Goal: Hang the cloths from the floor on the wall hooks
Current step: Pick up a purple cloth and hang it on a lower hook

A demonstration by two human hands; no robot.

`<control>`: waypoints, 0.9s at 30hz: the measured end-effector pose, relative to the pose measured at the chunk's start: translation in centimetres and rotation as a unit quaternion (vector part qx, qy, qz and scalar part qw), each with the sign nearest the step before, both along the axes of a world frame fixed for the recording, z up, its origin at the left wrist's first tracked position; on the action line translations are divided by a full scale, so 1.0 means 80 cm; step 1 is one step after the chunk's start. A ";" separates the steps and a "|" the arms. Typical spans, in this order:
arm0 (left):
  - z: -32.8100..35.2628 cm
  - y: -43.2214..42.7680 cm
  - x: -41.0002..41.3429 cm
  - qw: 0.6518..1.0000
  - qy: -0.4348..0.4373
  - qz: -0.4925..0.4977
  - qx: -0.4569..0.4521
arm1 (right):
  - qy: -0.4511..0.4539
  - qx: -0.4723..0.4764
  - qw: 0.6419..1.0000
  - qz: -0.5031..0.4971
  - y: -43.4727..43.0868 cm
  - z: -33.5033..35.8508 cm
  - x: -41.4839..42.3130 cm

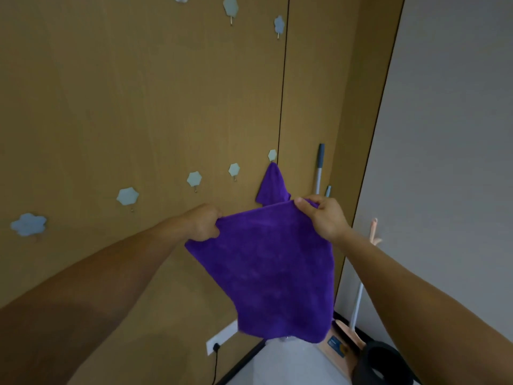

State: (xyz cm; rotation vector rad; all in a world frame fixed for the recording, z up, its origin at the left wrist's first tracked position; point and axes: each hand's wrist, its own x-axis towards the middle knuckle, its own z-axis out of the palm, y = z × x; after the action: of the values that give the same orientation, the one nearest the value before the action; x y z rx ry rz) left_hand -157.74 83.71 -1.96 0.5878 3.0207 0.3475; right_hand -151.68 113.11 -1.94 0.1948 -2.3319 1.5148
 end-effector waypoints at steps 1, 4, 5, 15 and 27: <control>-0.006 -0.004 -0.002 1.000 0.000 0.018 0.002 | 0.010 -0.008 1.000 -0.001 0.000 0.001 -0.005; -0.017 -0.019 -0.009 0.995 -0.002 0.075 0.059 | 0.032 -0.024 0.999 -0.024 0.004 0.002 -0.021; -0.019 -0.022 -0.013 0.993 -0.008 0.088 0.072 | 0.039 -0.013 0.999 -0.036 0.005 0.001 -0.028; -0.035 -0.034 -0.072 0.941 -0.075 0.168 0.284 | 0.042 0.052 0.992 -0.107 0.008 -0.009 -0.073; -0.007 -0.027 -0.096 0.728 -0.191 0.181 0.633 | 0.025 0.015 0.985 -0.169 0.016 -0.030 -0.105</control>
State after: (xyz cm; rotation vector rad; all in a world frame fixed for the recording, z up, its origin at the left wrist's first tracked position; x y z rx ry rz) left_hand -165.41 81.52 -2.53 -0.1370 2.0213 2.2356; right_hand -160.12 114.41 -4.33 -0.1485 -2.2120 1.2938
